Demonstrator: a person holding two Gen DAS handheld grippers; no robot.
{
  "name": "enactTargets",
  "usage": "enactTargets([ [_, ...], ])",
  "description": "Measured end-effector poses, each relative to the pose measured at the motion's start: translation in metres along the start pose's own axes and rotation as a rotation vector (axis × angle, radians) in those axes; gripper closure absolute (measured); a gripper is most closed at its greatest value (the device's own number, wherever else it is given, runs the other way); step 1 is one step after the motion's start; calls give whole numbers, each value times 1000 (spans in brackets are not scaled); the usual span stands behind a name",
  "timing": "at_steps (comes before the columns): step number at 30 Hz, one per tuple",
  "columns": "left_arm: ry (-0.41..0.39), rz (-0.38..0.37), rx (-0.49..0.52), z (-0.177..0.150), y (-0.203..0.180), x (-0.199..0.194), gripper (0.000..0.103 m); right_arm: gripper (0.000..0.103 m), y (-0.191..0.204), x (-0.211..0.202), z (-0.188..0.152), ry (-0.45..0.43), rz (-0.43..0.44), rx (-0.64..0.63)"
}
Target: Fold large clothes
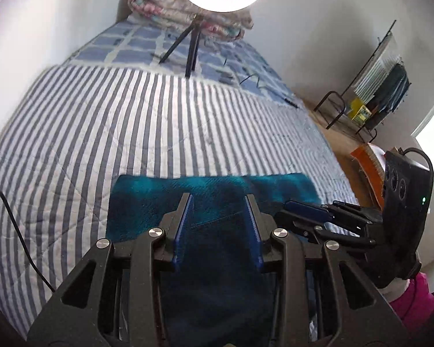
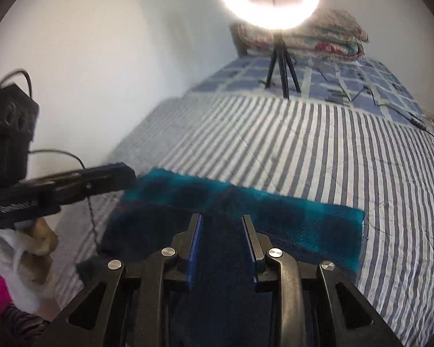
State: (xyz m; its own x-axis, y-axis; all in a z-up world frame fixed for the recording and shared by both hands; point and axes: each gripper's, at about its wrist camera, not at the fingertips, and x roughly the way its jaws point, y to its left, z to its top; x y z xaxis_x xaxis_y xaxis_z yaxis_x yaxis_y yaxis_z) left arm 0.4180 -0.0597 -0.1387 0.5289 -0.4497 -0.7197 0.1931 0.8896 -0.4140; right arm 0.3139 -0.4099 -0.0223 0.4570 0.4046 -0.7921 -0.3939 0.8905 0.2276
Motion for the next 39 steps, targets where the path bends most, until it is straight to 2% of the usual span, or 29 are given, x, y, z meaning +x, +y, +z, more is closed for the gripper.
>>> enactTargets([
  [3,75,-4,-39,-20,13,22,69,79,-9,18,-20,65,-21,-14],
  [6,148,16,-6,-49,20,44,69,80,-18,19,-43,111,-28,-23],
  [9,126,50,73,-62,14,45,69,80,-26,25,-56,114,-19,4],
  [11,127,22,57,-58,13,34,69,80,-21,20,-53,122,-38,-11],
  [13,88,-26,37,-54,17,11,69,80,-16,4,-47,104,-33,-23],
  [17,3,-22,37,-51,29,-26,69,78,-18,-36,-48,30,-12,-25],
  [20,13,-38,33,-60,33,-33,69,78,-21,-60,-61,14,-13,-43],
  [25,99,-4,78,-84,33,-15,69,78,-32,-54,-92,110,-31,-44],
  [30,129,80,207,-111,28,-3,67,78,-40,-47,-128,172,-26,-59],
  [32,128,59,163,-106,31,-14,67,79,-39,-56,-125,176,-35,-60],
  [35,64,15,112,-101,38,-42,67,76,-37,-79,-121,115,-11,-41],
  [37,38,-10,115,-104,36,-60,67,76,-33,-98,-121,66,54,-21],
  [39,25,-32,136,-110,30,-69,67,76,-23,-108,-120,36,80,-35],
])
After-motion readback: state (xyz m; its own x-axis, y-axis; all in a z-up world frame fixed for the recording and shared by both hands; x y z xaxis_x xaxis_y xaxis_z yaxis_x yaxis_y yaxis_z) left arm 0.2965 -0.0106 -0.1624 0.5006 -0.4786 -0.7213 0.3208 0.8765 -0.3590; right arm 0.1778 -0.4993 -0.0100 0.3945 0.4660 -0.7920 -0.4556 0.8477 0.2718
